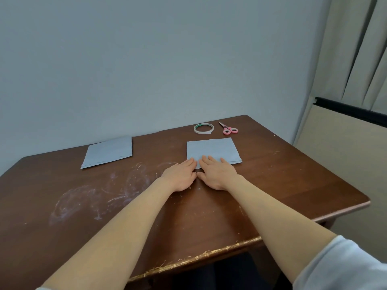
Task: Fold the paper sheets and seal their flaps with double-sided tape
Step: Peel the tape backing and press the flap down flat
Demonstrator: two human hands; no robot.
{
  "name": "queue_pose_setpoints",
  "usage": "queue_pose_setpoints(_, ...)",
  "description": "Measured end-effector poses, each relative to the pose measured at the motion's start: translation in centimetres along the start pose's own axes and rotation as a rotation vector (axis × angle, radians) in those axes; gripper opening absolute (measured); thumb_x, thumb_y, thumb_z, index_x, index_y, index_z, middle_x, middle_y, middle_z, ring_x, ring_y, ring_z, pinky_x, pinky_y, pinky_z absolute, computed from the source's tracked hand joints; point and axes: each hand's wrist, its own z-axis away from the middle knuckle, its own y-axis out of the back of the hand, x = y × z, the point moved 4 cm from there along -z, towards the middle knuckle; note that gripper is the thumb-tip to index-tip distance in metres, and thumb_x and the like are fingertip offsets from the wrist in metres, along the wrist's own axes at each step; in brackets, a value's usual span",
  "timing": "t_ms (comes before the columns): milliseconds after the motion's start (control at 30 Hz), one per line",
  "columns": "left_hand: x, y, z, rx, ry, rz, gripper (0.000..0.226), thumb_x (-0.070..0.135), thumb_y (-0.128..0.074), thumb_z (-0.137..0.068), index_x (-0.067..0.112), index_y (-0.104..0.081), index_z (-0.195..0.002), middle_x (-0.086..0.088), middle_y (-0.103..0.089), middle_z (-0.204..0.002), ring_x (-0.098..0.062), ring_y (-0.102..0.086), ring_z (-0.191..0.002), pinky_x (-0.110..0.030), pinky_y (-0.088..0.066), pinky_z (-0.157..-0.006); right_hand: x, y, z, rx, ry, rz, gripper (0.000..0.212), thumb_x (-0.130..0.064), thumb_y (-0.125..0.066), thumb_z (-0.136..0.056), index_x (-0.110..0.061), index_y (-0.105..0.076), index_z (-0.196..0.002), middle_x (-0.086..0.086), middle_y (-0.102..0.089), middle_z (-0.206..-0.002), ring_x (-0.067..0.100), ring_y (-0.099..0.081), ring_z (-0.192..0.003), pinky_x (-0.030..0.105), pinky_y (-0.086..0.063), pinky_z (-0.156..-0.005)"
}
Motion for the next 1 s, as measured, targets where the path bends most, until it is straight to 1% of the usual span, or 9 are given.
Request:
queue_pose_setpoints(267,0.3,0.5,0.3,-0.021,0.029,-0.010,0.053,0.032,-0.021,-0.104,0.019,-0.008,-0.154,0.003,-0.001,-0.161,-0.017,-0.015,-0.147,-0.032,-0.018,-0.117,3.8,0.2,1.7,0.012,-0.132,-0.053,0.073,-0.056,-0.026,-0.099,-0.013,-0.006,-0.155,0.002,-0.001,-0.163,0.016,-0.001,-0.150,0.043,-0.007,-0.121)
queue_pose_setpoints(400,0.1,0.3,0.1,-0.030,0.031,-0.004,0.054,0.033,-0.021,-0.104,0.019,-0.007,-0.154,0.003,-0.001,-0.161,-0.016,-0.013,-0.148,-0.033,-0.020,-0.118,4.5,0.2,2.1,0.017,-0.188,-0.077,0.078,-0.060,-0.026,-0.097,-0.012,-0.005,-0.155,0.004,0.000,-0.163,0.017,-0.001,-0.150,0.041,-0.008,-0.121)
queue_pose_setpoints(533,0.2,0.3,0.1,-0.033,0.034,-0.006,0.054,0.033,-0.021,-0.104,0.020,-0.007,-0.154,0.003,-0.001,-0.161,-0.015,-0.012,-0.148,-0.033,-0.020,-0.119,5.6,0.1,2.5,0.010,-0.292,-0.081,0.087,-0.067,-0.024,-0.093,-0.010,-0.004,-0.155,0.006,-0.002,-0.162,0.020,-0.005,-0.150,0.044,-0.008,-0.121)
queue_pose_setpoints(633,0.3,0.3,0.2,-0.037,0.040,0.016,0.053,0.034,-0.022,-0.104,0.020,-0.008,-0.153,0.003,-0.002,-0.161,-0.018,-0.016,-0.147,-0.035,-0.022,-0.118,6.1,0.5,2.6,-0.024,-0.385,-0.027,0.088,-0.069,-0.024,-0.092,-0.008,-0.012,-0.154,0.010,-0.012,-0.161,0.026,-0.011,-0.148,0.050,-0.008,-0.120)
queue_pose_setpoints(700,0.3,0.4,0.5,-0.018,0.056,0.015,0.054,0.035,-0.024,-0.104,0.017,-0.010,-0.153,0.001,-0.005,-0.161,-0.019,-0.019,-0.146,-0.035,-0.025,-0.117,5.8,1.2,2.4,-0.006,-0.433,0.014,0.081,-0.066,-0.025,-0.094,-0.009,-0.021,-0.152,0.012,-0.016,-0.160,0.031,-0.014,-0.147,0.052,-0.008,-0.118)
queue_pose_setpoints(767,0.0,0.6,0.7,0.045,0.080,-0.014,0.057,0.034,-0.026,-0.104,0.012,-0.008,-0.153,-0.003,-0.003,-0.161,-0.019,-0.014,-0.148,-0.035,-0.021,-0.117,4.6,1.8,1.9,0.078,-0.333,0.036,0.069,-0.056,-0.028,-0.097,-0.013,-0.023,-0.152,0.009,-0.013,-0.160,0.030,-0.010,-0.147,0.051,-0.009,-0.118)
queue_pose_setpoints(867,0.4,0.7,0.6,0.093,0.036,-0.046,0.058,0.032,-0.026,-0.104,0.010,-0.004,-0.153,-0.005,0.001,-0.161,-0.017,-0.003,-0.149,-0.033,-0.009,-0.120,1.4,1.6,1.0,0.078,-0.057,-0.005,0.058,-0.037,-0.026,-0.103,-0.018,-0.009,-0.155,0.001,0.001,-0.163,0.024,0.002,-0.150,0.046,-0.005,-0.120)
queue_pose_setpoints(933,1.0,0.3,0.4,0.060,-0.002,-0.017,0.057,0.031,-0.025,-0.104,0.011,-0.006,-0.153,-0.004,-0.001,-0.161,-0.016,-0.005,-0.149,-0.033,-0.009,-0.120,0.0,0.9,0.6,0.038,0.021,-0.024,0.055,-0.031,-0.023,-0.104,-0.017,-0.007,-0.155,0.001,0.001,-0.163,0.023,0.003,-0.150,0.044,-0.005,-0.121)
queue_pose_setpoints(1000,1.1,0.0,0.3,0.012,-0.006,0.019,0.055,0.030,-0.023,-0.104,0.012,-0.007,-0.153,-0.004,-0.002,-0.161,-0.016,-0.007,-0.148,-0.033,-0.012,-0.120,-0.4,0.4,0.3,0.011,0.045,-0.028,0.054,-0.032,-0.021,-0.105,-0.015,-0.008,-0.155,0.003,-0.001,-0.163,0.022,0.001,-0.150,0.044,-0.006,-0.121)
